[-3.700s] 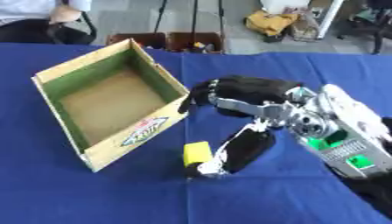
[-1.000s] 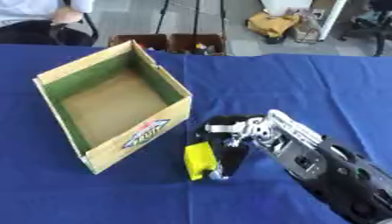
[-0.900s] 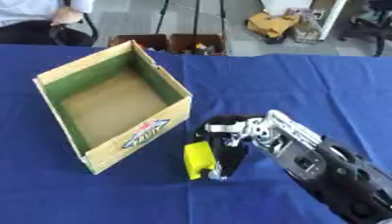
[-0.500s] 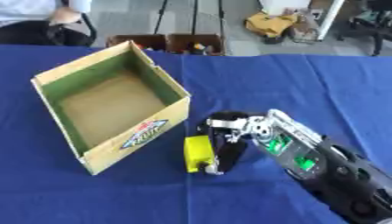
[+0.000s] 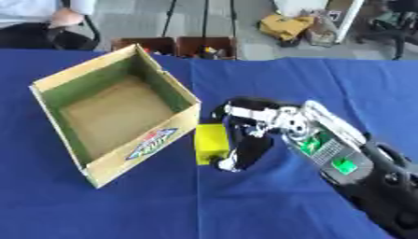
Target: Pick up objects on the table and place them in the box.
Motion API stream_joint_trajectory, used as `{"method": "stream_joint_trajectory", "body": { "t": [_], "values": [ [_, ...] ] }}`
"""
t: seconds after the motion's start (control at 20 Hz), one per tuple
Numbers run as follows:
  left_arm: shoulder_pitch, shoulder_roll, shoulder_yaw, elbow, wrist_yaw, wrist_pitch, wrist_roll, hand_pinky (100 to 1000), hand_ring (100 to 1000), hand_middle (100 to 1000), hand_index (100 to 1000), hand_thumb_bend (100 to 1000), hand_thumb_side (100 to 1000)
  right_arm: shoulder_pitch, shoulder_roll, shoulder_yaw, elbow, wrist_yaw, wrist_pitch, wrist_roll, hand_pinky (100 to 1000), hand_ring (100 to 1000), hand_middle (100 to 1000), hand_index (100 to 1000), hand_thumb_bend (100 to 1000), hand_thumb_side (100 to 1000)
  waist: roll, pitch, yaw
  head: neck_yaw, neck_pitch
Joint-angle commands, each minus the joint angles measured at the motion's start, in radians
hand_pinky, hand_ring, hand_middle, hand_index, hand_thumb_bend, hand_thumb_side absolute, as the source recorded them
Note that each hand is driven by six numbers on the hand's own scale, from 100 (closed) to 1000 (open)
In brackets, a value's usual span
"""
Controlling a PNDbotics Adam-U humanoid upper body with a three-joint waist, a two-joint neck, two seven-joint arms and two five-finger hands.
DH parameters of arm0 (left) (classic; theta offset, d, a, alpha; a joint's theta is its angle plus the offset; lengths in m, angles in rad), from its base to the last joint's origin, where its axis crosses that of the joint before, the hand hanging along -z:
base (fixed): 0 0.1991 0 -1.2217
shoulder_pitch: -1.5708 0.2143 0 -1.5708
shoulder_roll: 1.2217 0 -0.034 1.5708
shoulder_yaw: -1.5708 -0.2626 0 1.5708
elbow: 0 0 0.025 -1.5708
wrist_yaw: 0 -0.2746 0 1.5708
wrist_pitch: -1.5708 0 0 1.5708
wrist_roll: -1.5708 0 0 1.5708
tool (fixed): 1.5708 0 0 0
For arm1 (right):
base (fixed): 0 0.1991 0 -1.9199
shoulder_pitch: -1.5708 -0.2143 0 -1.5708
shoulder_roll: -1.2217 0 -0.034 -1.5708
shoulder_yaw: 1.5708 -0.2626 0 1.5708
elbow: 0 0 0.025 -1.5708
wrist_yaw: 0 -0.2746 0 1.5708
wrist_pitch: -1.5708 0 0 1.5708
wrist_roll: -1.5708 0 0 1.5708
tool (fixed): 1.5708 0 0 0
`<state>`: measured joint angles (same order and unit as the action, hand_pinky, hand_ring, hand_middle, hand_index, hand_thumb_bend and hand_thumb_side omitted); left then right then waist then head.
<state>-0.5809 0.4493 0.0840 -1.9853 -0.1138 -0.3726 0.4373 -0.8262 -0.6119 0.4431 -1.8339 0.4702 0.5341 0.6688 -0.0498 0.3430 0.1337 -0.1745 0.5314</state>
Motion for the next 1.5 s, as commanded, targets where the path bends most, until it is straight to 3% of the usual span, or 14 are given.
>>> {"method": "stream_joint_trajectory", "body": {
  "t": [0.05,0.1,0.15,0.55,1.0,1.5],
  "values": [
    [-0.009,0.029,0.007,-0.015,-0.001,0.002,0.004,724,905,868,925,100,917,-0.021,-0.047,-0.07,-0.091,-0.026,0.036,-0.015,381,460,486,523,100,194,-0.006,-0.018,-0.004,0.005,-0.012],
    [-0.009,0.03,0.008,-0.015,-0.002,0.002,0.004,724,905,868,925,100,917,-0.027,-0.053,-0.09,-0.107,-0.031,0.043,-0.026,380,459,487,522,100,372,-0.006,-0.018,-0.004,0.005,-0.011],
    [-0.009,0.03,0.008,-0.015,-0.002,0.002,0.005,725,905,868,925,100,917,-0.034,-0.057,-0.103,-0.117,-0.035,0.047,-0.033,379,457,483,521,100,210,-0.007,-0.018,-0.004,0.005,-0.011],
    [-0.008,0.032,0.003,-0.015,-0.001,0.004,0.001,724,906,868,925,100,916,-0.167,-0.033,-0.157,-0.03,-0.008,0.069,-0.048,378,454,482,521,100,223,-0.014,-0.025,0.011,-0.004,-0.006],
    [-0.014,0.029,-0.005,-0.015,0.006,0.004,-0.01,723,907,867,925,100,916,-0.326,0.116,-0.17,0.254,0.131,0.038,-0.128,373,449,477,516,100,232,-0.028,-0.02,0.049,-0.039,-0.015],
    [-0.042,0.021,-0.015,-0.015,0.018,-0.002,-0.023,722,907,867,924,100,915,-0.419,0.271,-0.2,0.549,0.259,-0.009,-0.287,365,442,469,507,100,229,-0.056,0.004,0.13,-0.103,-0.042]
  ]
}}
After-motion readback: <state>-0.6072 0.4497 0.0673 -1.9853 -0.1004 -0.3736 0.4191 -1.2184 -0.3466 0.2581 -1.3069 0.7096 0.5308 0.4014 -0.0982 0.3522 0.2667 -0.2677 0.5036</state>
